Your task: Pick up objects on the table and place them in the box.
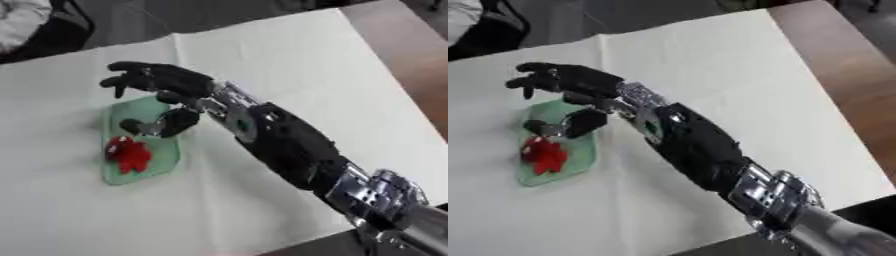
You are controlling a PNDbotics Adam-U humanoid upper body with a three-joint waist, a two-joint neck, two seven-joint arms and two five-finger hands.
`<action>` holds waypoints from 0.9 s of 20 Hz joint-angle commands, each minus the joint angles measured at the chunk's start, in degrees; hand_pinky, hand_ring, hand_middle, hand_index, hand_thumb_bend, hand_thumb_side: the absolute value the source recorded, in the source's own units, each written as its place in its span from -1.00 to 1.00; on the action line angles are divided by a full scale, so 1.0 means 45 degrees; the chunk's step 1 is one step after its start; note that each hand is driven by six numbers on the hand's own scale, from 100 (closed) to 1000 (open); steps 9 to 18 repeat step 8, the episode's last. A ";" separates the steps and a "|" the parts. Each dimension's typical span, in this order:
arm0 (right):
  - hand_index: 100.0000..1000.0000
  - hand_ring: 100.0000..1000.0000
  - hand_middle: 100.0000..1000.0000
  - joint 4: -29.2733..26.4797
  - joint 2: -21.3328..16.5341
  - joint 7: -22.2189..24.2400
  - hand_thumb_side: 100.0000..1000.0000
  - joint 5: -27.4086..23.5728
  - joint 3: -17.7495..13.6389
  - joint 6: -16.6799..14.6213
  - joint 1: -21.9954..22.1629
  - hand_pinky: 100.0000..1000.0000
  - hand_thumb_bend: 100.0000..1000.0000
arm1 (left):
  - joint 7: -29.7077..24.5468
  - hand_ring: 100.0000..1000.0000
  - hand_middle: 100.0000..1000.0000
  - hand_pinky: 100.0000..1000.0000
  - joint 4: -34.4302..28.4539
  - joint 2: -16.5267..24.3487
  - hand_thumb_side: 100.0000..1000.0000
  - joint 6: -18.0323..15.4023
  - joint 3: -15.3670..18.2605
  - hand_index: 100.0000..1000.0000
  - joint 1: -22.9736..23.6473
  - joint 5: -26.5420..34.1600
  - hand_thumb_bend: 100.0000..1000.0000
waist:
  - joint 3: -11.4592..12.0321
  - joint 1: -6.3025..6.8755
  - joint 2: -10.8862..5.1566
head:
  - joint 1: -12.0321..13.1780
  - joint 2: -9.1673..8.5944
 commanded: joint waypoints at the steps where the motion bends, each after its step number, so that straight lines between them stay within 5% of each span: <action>1: 0.90 1.00 0.26 -0.0308 -0.0142 -0.0120 0.70 -0.0189 -0.0105 -0.0027 -0.0131 0.56 -0.64 | -0.0017 -0.21 0.10 -0.17 -0.0178 0.0229 0.45 0.0008 0.0057 0.29 -0.0179 0.0032 -0.31 | -0.0047 -0.0023 -0.0222 | -0.0057 -0.0723; 5: 0.76 1.00 0.04 -0.1836 -0.0923 -0.0089 0.64 -0.1558 0.0074 0.0355 -0.0097 0.26 -0.87 | -0.0032 -0.22 0.10 -0.19 -0.0178 0.0517 0.45 0.0123 0.0049 0.29 0.0141 0.0017 -0.32 | -0.0337 -0.0106 -0.0373 | -0.0402 -0.2840; 8: 0.57 1.00 -0.14 -0.3859 -0.1966 0.0311 0.57 -0.4053 0.0212 0.1002 0.0284 0.04 -0.97 | -0.0077 -0.23 0.09 -0.21 -0.0178 0.0876 0.46 0.0271 0.0030 0.29 0.0474 0.0009 -0.32 | -0.0672 -0.0229 -0.0572 | -0.0338 -0.3844; 18: 0.57 1.00 -0.14 -0.3859 -0.1966 0.0311 0.57 -0.4053 0.0212 0.1002 0.0284 0.04 -0.97 | -0.0077 -0.23 0.09 -0.21 -0.0178 0.0876 0.46 0.0271 0.0030 0.29 0.0474 0.0009 -0.32 | -0.0672 -0.0229 -0.0572 | -0.0338 -0.3844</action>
